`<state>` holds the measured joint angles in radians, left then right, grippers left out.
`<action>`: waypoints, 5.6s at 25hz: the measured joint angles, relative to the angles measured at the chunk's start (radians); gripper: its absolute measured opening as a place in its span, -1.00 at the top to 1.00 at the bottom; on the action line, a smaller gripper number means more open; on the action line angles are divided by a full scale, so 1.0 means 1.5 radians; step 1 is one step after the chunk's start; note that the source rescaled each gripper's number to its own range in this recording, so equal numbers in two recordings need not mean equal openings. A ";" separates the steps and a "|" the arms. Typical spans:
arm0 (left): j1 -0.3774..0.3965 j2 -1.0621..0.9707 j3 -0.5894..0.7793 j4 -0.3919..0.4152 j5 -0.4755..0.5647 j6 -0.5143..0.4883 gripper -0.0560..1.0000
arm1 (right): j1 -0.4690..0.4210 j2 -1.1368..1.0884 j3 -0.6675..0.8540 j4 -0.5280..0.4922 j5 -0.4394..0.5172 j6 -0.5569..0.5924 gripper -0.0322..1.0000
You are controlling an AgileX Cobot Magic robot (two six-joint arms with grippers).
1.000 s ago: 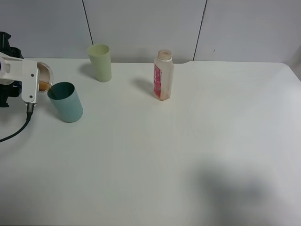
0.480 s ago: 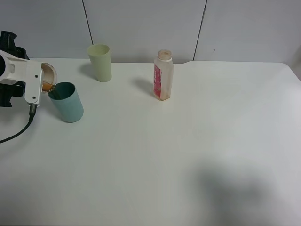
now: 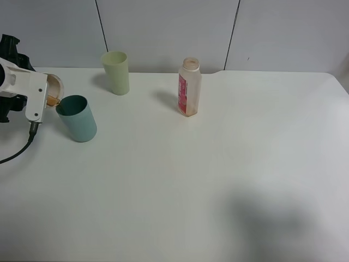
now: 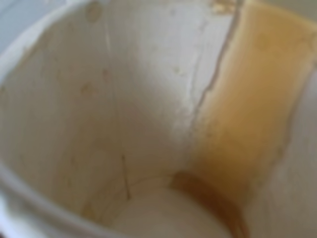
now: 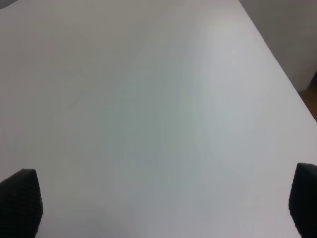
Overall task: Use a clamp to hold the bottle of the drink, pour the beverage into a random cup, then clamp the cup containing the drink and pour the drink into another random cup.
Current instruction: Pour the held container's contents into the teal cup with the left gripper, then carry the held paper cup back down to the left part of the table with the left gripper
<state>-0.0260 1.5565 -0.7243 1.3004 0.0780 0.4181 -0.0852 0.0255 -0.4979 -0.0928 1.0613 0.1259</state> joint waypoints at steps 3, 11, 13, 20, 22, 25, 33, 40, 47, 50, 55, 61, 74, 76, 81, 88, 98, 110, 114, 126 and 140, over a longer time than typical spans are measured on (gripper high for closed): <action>0.000 0.000 0.000 0.001 0.000 0.000 0.87 | 0.000 0.000 0.000 0.000 0.000 0.000 -1.00; -0.016 -0.001 0.000 0.001 0.007 0.001 0.87 | 0.000 0.000 0.000 0.000 0.000 0.000 -1.00; -0.021 -0.001 -0.002 0.001 0.008 0.001 0.87 | 0.000 0.000 0.000 0.000 0.000 0.000 -1.00; -0.036 -0.001 -0.026 0.010 0.029 0.001 0.87 | 0.000 0.000 0.000 0.000 0.000 0.000 -1.00; -0.039 -0.001 -0.031 0.012 0.030 0.001 0.87 | 0.000 0.000 0.000 0.000 0.000 0.000 -1.00; -0.039 -0.001 -0.033 0.013 0.033 0.001 0.87 | 0.000 0.000 0.000 0.000 0.000 0.000 -1.00; -0.039 -0.002 -0.034 0.017 0.037 0.001 0.87 | 0.000 0.000 0.000 0.000 0.000 0.000 -1.00; -0.055 -0.002 -0.034 0.020 0.050 0.001 0.87 | 0.000 0.000 0.000 0.000 0.000 0.000 -1.00; -0.075 -0.002 -0.034 0.023 0.059 0.001 0.87 | 0.000 0.000 0.000 0.000 0.000 0.000 -1.00; -0.078 -0.002 -0.034 0.026 0.065 0.001 0.87 | 0.000 0.000 0.000 0.000 0.000 0.000 -1.00; -0.078 -0.002 -0.034 0.040 0.071 0.001 0.87 | 0.000 0.000 0.000 0.000 0.000 0.000 -1.00; -0.078 -0.002 -0.034 0.060 0.078 0.001 0.87 | 0.000 0.000 0.000 0.000 0.000 0.000 -1.00; -0.105 -0.002 -0.034 0.070 0.088 0.001 0.87 | 0.000 0.000 0.000 0.000 0.000 0.000 -1.00; -0.112 -0.002 -0.034 0.070 0.089 0.001 0.87 | 0.000 0.000 0.000 0.000 0.000 0.000 -1.00; -0.117 -0.002 -0.034 0.072 0.105 0.001 0.87 | 0.000 0.000 0.000 0.000 0.000 0.000 -1.00; -0.117 -0.002 -0.034 0.086 0.125 0.001 0.87 | 0.000 0.000 0.000 0.000 0.000 0.000 -1.00; -0.117 -0.002 -0.034 -0.024 0.102 -0.003 0.87 | 0.000 0.000 0.000 0.000 0.000 0.000 -1.00; -0.063 -0.002 -0.034 -0.169 0.002 -0.022 0.87 | 0.000 0.000 0.000 0.000 0.000 0.000 -1.00; -0.014 -0.002 -0.034 -0.208 -0.061 -0.051 0.87 | 0.000 0.000 0.000 0.000 0.000 0.000 -1.00; 0.130 -0.002 -0.034 -0.304 -0.256 -0.130 0.87 | 0.000 0.000 0.000 0.000 0.000 0.000 -1.00; 0.219 0.035 -0.034 -0.322 -0.415 -0.289 0.87 | 0.000 0.000 0.000 0.000 0.000 0.000 -1.00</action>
<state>0.3031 1.6084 -0.7758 0.8175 -0.5447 -0.0151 -0.0852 0.0255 -0.4979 -0.0928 1.0613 0.1259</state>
